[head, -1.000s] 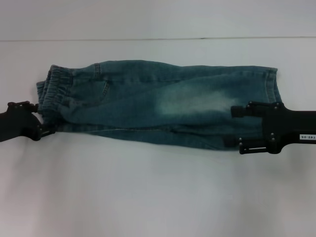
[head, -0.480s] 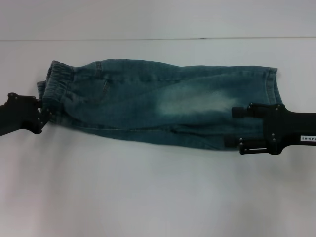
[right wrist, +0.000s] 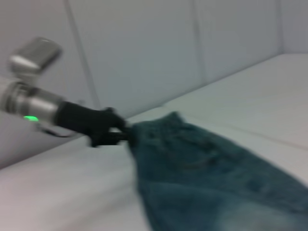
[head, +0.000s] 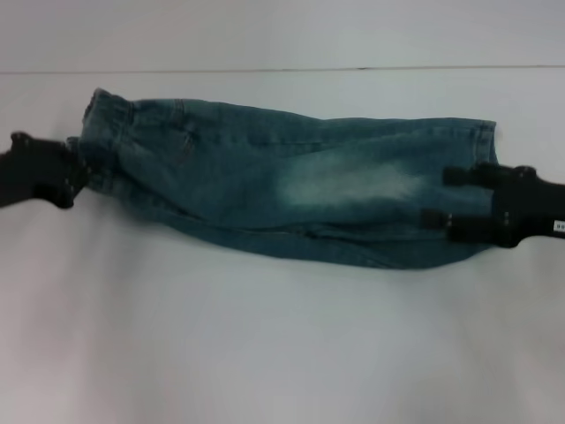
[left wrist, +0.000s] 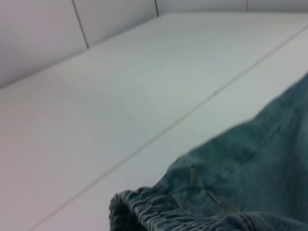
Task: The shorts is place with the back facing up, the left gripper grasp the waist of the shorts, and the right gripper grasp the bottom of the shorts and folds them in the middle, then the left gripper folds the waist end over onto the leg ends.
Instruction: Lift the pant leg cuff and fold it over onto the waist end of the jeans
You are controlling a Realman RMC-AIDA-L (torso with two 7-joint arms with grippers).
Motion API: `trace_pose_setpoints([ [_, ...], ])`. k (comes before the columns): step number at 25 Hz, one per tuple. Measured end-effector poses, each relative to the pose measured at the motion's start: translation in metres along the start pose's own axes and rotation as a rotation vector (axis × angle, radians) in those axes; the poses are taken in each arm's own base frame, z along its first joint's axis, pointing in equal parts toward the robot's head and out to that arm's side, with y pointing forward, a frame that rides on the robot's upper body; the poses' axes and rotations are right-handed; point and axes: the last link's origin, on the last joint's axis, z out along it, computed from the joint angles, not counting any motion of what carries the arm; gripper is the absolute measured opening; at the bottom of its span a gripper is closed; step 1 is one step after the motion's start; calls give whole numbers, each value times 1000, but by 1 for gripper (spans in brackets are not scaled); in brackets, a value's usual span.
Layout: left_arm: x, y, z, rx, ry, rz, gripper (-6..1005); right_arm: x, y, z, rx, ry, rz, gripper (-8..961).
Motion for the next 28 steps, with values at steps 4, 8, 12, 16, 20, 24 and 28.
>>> trace_pose_setpoints([
  [4,28,-10,-8,-32,36,-22,89,5,-13,4,95,-43,16,775],
  [8,60,-14,-13,-81,71,-51,89,12,-23,16,185,-86,3,760],
  [12,90,-12,-17,-137,84,-64,89,19,-28,38,234,-102,-33,682],
  [16,121,-7,-20,-195,95,-56,90,17,-32,68,284,-116,-78,584],
  [20,134,-5,-22,-230,97,-53,90,13,-35,84,326,-129,-98,468],
  [24,152,-2,-28,-270,102,-36,88,8,-36,113,351,-75,-142,301],
  [28,161,2,-29,-292,112,-20,81,6,-28,142,328,2,-191,140],
])
